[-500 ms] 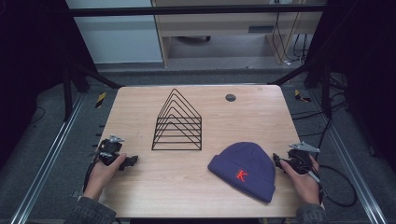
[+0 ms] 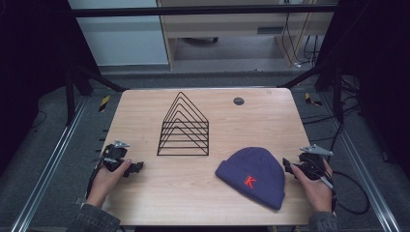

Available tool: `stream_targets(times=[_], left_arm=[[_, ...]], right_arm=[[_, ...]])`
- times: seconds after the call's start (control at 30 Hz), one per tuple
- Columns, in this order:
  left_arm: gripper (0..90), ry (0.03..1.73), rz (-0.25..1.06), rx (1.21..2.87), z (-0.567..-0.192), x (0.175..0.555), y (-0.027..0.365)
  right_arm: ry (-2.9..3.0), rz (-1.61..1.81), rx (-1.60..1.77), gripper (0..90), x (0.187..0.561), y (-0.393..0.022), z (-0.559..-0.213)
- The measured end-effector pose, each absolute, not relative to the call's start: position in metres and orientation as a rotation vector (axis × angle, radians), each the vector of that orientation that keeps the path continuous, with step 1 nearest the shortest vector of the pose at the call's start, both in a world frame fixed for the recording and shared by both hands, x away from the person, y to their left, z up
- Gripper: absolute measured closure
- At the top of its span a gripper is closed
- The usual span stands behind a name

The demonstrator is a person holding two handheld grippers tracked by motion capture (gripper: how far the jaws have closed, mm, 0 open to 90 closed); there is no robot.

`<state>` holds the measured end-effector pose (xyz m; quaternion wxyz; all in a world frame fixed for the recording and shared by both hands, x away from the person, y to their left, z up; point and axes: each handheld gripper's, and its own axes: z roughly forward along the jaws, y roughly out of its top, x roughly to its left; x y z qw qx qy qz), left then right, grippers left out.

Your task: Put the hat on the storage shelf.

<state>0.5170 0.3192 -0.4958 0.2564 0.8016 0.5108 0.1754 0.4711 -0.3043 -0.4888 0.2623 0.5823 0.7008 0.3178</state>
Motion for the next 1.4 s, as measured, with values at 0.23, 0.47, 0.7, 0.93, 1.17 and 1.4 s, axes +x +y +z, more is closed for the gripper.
stream_targets(times=[0.23, 0.47, 0.7, 0.93, 1.17, 1.4], left_arm=[[0.0, 1.386, 0.472, 2.176, -0.496, 0.517, 0.319], [0.0, 1.381, 0.472, 2.182, -0.496, 0.517, 0.319], [0.0, 1.383, 0.466, 2.183, -0.495, 0.517, 0.319], [0.0, 1.381, 0.466, 2.185, -0.495, 0.517, 0.319], [0.0, 1.382, 0.464, 2.186, -0.495, 0.517, 0.318], [0.0, 1.378, 0.462, 2.189, -0.495, 0.517, 0.317]], right_arm=[[2.097, 0.839, 1.442, 16.0, 0.491, -0.268, -0.456], [2.240, 0.793, 1.374, 24.0, 0.519, -0.248, -0.440], [2.341, 0.766, 1.370, 33.9, 0.544, -0.239, -0.440], [2.389, 0.749, 1.422, 40.9, 0.554, -0.232, -0.451], [2.392, 0.770, 1.427, 43.6, 0.554, -0.231, -0.454], [2.393, 0.790, 1.435, 45.5, 0.554, -0.234, -0.458]])
